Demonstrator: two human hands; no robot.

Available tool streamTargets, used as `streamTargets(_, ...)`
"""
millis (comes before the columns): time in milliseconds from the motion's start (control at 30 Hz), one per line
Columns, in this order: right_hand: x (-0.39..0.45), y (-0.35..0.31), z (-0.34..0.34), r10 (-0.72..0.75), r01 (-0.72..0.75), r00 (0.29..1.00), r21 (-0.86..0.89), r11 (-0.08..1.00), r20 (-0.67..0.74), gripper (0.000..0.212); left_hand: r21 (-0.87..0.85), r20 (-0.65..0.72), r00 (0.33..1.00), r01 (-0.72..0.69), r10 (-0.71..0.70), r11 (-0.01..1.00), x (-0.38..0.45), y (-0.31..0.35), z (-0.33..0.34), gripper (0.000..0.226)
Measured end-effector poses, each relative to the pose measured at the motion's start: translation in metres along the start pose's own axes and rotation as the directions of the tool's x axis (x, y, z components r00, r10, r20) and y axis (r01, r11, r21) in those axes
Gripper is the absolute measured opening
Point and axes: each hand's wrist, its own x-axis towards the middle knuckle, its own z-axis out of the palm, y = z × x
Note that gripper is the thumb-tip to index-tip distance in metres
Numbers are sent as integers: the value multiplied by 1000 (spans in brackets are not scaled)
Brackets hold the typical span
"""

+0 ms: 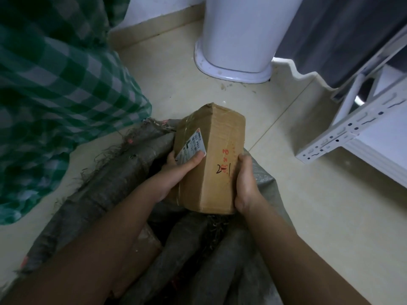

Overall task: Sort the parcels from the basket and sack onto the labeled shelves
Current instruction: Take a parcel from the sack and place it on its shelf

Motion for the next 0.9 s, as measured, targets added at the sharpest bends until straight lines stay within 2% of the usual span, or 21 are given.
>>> streamTargets(200, -66, -46, -6, 46, -45, 998, 27, 999, -37, 54, -3, 10, 1000, 6, -6, 1000, -64, 49, 11, 137)
streamTargets(300, -112, -71, -10, 78, -77, 996, 29, 997, -51, 57, 21, 0, 998, 70, -70, 997, -105, 73, 21, 134)
streamTargets(433, -176, -105, -17, 149, -147, 986, 31, 989, -74, 56, 60, -25, 987, 161, -160, 985, -167, 108, 34, 142)
streamTargets(633, -272, -168, -24, 167, -162, 977, 48, 986, -135, 56, 19, -22, 987, 158, -158, 987, -264, 182, 59, 109)
streamTargets(733, -324, -209, -25, 186, -179, 976, 67, 982, -115, 55, 10, -54, 986, 160, -159, 987, -313, 225, 66, 81)
streamTargets(767, -341, -225, -24, 202, -195, 973, 71, 978, -110, 56, 12, -52, 984, 170, -169, 985, -328, 241, 66, 78)
streamTargets(900, -392, -299, -12, 164, -158, 981, 66, 985, -100, 56, 50, -32, 990, 137, -135, 989, -381, 314, 64, 104)
